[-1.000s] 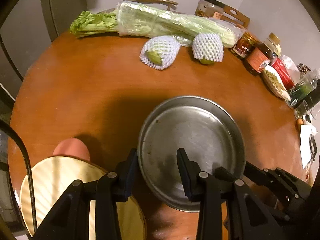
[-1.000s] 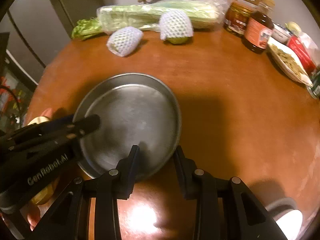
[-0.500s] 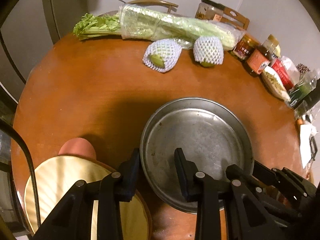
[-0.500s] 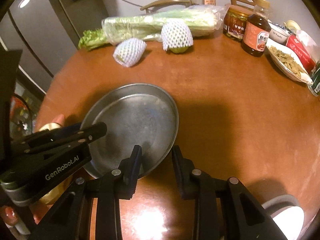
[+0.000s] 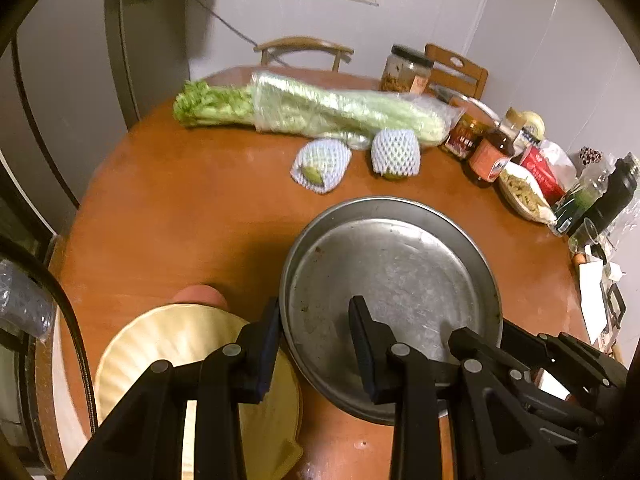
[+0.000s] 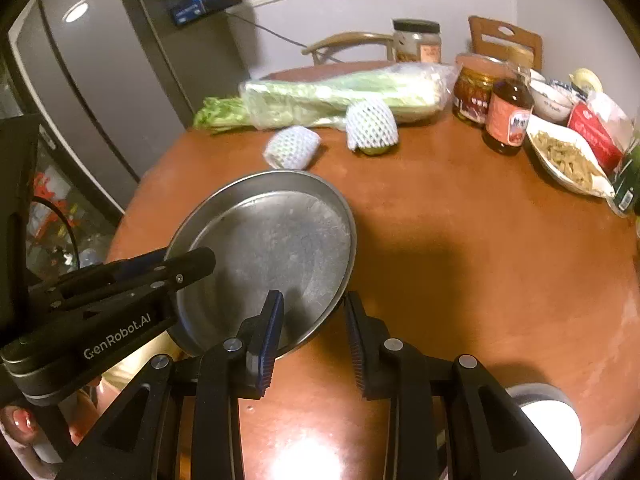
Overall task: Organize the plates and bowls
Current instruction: 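Grasp the metal tray rim with the right gripper and lift it, then carry the metal tray onto the scallop plate stack and lower it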
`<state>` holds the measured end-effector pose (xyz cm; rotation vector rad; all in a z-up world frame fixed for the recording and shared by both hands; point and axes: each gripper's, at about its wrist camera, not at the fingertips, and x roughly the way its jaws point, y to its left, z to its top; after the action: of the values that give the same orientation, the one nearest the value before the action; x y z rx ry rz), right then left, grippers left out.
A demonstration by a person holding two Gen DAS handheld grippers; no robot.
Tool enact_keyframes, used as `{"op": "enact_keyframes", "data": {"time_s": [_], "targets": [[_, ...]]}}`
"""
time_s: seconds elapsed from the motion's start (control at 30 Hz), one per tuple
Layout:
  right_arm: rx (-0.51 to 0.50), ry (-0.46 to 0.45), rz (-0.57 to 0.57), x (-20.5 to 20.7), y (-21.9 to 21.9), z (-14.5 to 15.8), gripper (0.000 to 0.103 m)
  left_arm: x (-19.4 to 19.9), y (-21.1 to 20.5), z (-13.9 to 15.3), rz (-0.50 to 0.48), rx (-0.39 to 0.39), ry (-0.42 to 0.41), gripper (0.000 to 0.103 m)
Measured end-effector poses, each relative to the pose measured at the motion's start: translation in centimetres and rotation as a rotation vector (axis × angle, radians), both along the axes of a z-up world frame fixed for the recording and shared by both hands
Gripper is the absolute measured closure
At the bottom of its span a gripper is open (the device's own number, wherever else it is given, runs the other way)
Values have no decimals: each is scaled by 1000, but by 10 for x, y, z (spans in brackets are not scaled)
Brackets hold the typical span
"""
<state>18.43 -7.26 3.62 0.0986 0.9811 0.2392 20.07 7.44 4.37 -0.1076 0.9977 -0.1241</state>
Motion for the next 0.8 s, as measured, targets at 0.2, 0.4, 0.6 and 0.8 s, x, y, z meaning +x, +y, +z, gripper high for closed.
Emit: {"op": "enact_keyframes", "data": {"time_s": [0.2,0.4,0.6,0.8], "targets": [[19,-49,24,-16,5,19,71,-20,8,17,28,-2,-41,69],[25,-85,54,-33,15,31,71,-44,19,26,52,5,-65,69],[29,-112,97,-49,32,39,71,-67,38,36,84,8,-88,69],[42,-139,139,-61,52,51,71,-88,59,49,123,16,-127,69]]}}
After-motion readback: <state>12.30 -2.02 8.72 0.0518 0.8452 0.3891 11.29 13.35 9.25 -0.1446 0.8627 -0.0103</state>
